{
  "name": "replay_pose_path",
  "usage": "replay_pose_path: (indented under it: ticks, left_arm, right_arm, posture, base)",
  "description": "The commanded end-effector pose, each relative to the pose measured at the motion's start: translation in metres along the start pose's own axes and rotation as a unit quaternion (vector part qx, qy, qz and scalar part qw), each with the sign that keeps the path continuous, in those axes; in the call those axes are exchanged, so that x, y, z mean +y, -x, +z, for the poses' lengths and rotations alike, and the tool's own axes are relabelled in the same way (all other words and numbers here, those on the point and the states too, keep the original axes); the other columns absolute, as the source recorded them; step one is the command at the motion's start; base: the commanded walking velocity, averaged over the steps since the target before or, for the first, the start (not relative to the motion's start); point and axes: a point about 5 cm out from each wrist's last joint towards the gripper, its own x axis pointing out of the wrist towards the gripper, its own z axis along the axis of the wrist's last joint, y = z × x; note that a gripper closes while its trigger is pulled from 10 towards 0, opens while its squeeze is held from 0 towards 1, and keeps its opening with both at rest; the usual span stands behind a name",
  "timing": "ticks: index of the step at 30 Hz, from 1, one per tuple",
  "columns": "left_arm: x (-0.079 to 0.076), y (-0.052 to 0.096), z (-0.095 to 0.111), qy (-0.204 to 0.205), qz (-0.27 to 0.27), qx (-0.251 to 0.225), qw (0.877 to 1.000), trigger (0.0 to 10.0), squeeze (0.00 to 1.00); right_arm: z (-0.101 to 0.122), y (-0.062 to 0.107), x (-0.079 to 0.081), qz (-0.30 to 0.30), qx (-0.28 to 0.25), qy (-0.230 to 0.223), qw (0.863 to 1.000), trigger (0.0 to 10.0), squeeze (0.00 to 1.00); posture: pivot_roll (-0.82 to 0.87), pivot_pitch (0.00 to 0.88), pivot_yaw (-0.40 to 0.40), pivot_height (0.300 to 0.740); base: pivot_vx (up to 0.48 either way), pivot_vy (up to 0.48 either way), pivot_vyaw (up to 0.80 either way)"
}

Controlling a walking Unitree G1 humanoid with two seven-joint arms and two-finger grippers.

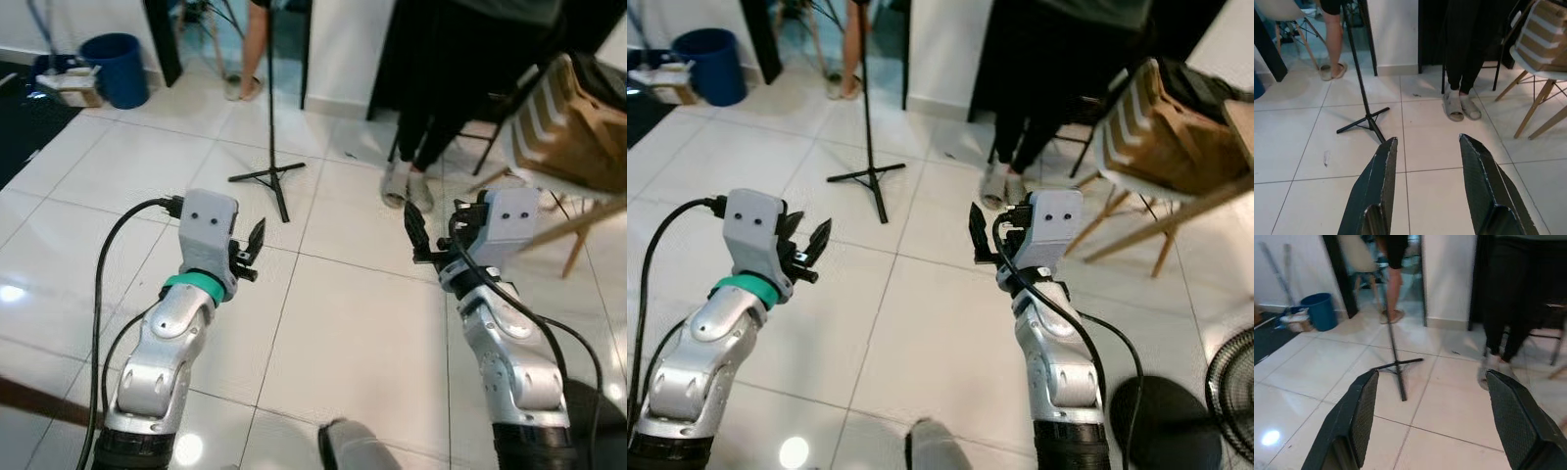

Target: Setting the table

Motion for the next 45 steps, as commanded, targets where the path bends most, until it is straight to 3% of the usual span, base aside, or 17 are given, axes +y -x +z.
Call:
replay_pose_path:
  ticks: [1,45]
  left_arm:
    - [-0.003,0.0001,-0.0024,-0.002,-0.003,0.003,1.0,10.0,0.0]
    - [-0.0047,0.0006,-0.0027,0.001,-0.002,0.003,1.0,10.0,0.0]
  right_arm:
    - [-0.0028,0.0013,-0.0044,-0.008,0.009,0.004,1.0,10.0,0.0]
    - [-0.005,0.0027,-0.0035,-0.008,0.017,0.004,1.0,10.0,0.0]
  posture:
    - [-0.16,0.0,0.048,0.74]
    - [-0.16,0.01,0.043,0.74]
  base:
    - [0.0,0.0,-0.8]
    - [0.0,0.0,-0.8]
